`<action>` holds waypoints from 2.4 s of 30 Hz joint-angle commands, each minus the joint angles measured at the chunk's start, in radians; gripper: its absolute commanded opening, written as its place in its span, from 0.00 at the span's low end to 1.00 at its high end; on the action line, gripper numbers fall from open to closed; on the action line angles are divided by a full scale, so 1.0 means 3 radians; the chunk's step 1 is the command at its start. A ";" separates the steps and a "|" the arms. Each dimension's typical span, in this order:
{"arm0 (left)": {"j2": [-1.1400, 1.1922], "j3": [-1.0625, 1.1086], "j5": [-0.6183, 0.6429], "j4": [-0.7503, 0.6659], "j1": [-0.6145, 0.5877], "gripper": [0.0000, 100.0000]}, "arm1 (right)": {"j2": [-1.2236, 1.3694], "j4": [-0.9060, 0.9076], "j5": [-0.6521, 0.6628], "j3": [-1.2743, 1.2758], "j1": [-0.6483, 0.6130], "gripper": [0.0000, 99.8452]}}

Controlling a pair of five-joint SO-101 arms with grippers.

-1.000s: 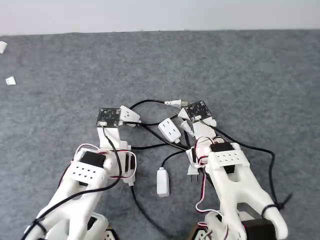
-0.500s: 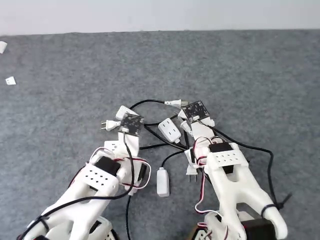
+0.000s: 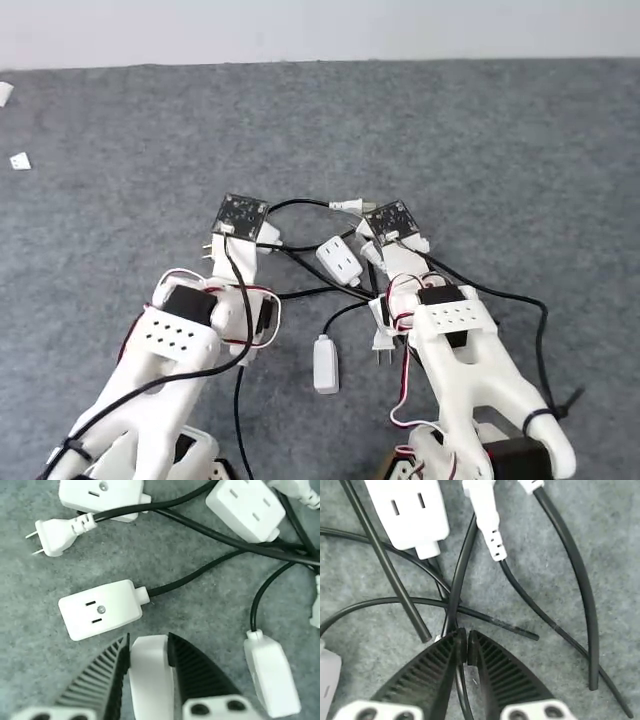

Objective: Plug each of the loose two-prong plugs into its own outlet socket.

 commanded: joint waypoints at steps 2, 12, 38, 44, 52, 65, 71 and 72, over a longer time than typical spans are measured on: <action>-0.0020 -0.0079 -0.0051 0.0005 -0.0015 0.06 | 0.0043 -0.0038 -0.0010 -0.0184 -0.0033 0.02; -0.0026 0.0079 -0.0031 -0.0066 -0.0020 0.12 | 0.0043 -0.0038 -0.0010 -0.0184 -0.0033 0.02; 0.0000 0.0401 -0.0020 -0.0266 0.0742 0.01 | 0.0043 -0.0054 -0.0010 -0.0184 -0.0038 0.02; -0.0015 0.0396 -0.0020 -0.0266 0.1181 0.01 | 0.0043 -0.0059 -0.0010 -0.0184 -0.0038 0.02; -0.0026 0.0386 -0.0020 -0.0271 0.1197 0.01 | 0.0018 -0.0038 -0.0010 -0.0184 -0.0038 0.02; -0.1345 0.0529 -0.0046 0.0036 0.0527 0.01 | -0.1353 0.0228 -0.0164 0.0419 -0.0391 0.02; -0.1417 0.0534 -0.0046 -0.0015 0.0251 0.01 | -0.1071 0.0274 -0.0368 0.0302 -0.0401 0.09; -0.1314 0.0494 -0.0046 -0.0026 0.0199 0.01 | -0.0964 0.0279 -0.0368 0.0251 -0.0401 0.11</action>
